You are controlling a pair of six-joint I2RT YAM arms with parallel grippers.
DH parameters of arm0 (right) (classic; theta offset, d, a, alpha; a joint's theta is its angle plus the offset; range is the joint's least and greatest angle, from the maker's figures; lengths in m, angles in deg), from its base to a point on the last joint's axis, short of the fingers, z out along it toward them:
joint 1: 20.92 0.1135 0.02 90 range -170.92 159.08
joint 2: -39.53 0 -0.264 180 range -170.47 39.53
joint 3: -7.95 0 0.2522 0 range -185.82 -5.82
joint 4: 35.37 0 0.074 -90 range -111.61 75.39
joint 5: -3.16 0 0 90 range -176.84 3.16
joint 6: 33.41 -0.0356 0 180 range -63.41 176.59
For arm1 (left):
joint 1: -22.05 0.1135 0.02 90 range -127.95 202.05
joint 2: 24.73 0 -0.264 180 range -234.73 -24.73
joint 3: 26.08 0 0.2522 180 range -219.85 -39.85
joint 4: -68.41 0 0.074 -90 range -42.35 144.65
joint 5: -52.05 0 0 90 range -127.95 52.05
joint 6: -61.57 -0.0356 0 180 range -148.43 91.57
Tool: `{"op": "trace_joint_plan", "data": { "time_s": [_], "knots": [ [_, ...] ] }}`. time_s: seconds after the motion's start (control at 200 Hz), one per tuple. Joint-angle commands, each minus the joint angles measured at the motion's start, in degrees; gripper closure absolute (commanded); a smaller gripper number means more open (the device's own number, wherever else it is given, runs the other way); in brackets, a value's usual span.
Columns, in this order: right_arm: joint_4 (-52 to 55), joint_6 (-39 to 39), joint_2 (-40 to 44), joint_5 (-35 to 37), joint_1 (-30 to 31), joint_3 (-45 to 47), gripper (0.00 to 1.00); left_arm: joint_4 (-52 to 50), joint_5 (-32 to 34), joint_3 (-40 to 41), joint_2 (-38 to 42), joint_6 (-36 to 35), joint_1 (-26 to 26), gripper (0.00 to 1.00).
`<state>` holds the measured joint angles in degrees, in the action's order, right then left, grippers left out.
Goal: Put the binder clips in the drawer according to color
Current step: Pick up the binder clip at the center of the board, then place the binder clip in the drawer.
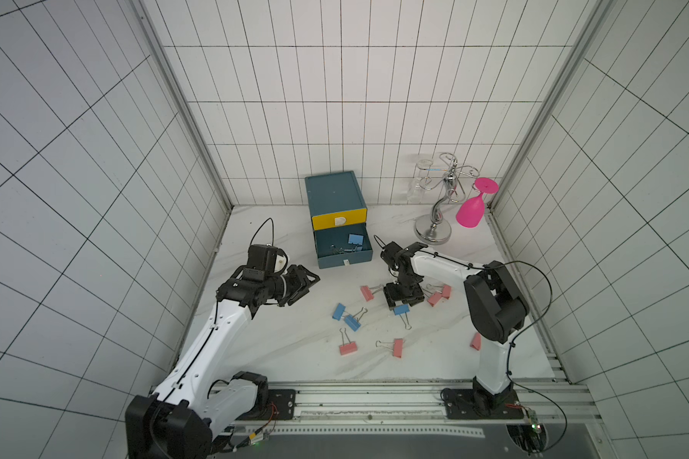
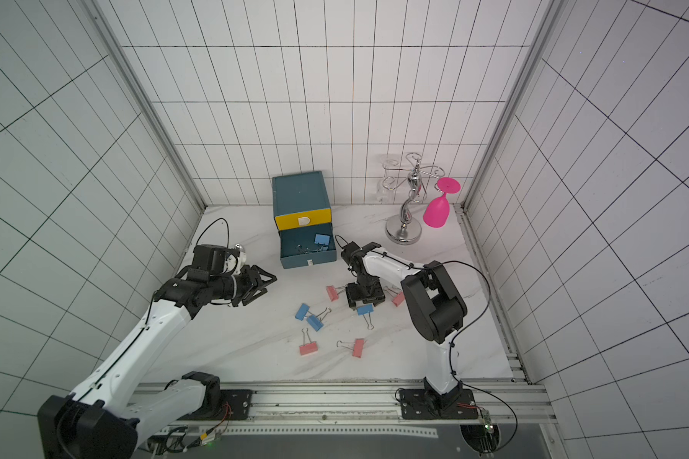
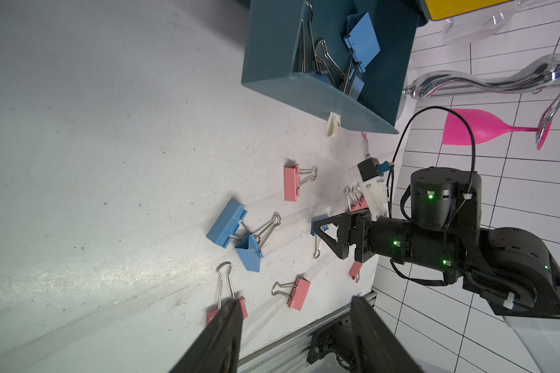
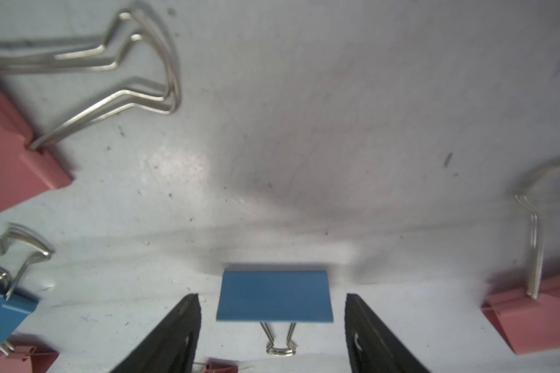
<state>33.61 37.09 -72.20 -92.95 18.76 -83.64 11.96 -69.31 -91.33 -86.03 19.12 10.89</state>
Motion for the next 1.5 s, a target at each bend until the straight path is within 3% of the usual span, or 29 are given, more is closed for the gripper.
{"op": "trace_joint_plan", "data": {
  "time_s": [0.0, 0.115, 0.365, 0.685, 0.89, 1.089, 1.194, 1.349, 1.499],
  "knots": [
    [2.0, 1.1, -1.8, 1.8, 0.5, -1.5, 0.29, -0.1, -0.2, 0.7, 0.7, -0.9, 0.3, 0.43],
    [2.2, 1.3, -2.5, 2.5, 0.6, -1.8, 0.33, -0.2, -0.2, 0.7, 0.5, -1.0, 0.6, 0.43],
    [3.2, 0.2, 1.0, 1.6, 0.2, -4.0, 0.53, 0.1, -0.4, 0.6, 0.0, -1.2, 1.3, 0.43],
    [-1.1, -10.5, 6.6, -12.7, -6.4, -15.3, 0.56, 0.1, -0.8, 0.6, 0.2, -1.2, 2.1, 0.43],
    [-18.8, -27.5, 5.1, -23.8, -7.4, -20.1, 0.55, 0.0, -0.9, 0.8, 0.8, -1.2, 2.3, 0.43],
    [-34.6, -42.7, -1.9, -27.2, -5.9, -26.5, 0.55, -0.2, -1.1, 0.8, 1.1, -1.3, 2.7, 0.43],
    [-42.4, -50.0, -5.9, -28.0, -4.7, -29.2, 0.44, -0.2, -1.4, 0.7, 0.9, -1.3, 2.9, 0.43],
    [-43.9, -51.3, -7.4, -26.8, -3.6, -31.1, 0.26, -0.7, -1.5, 0.2, 0.8, -1.8, 3.1, 0.43],
    [-44.5, -49.0, -4.2, -26.8, -3.9, -27.7, 0.23, -0.8, -1.5, 0.3, 0.9, -1.9, 3.3, 0.43]
  ]
}}
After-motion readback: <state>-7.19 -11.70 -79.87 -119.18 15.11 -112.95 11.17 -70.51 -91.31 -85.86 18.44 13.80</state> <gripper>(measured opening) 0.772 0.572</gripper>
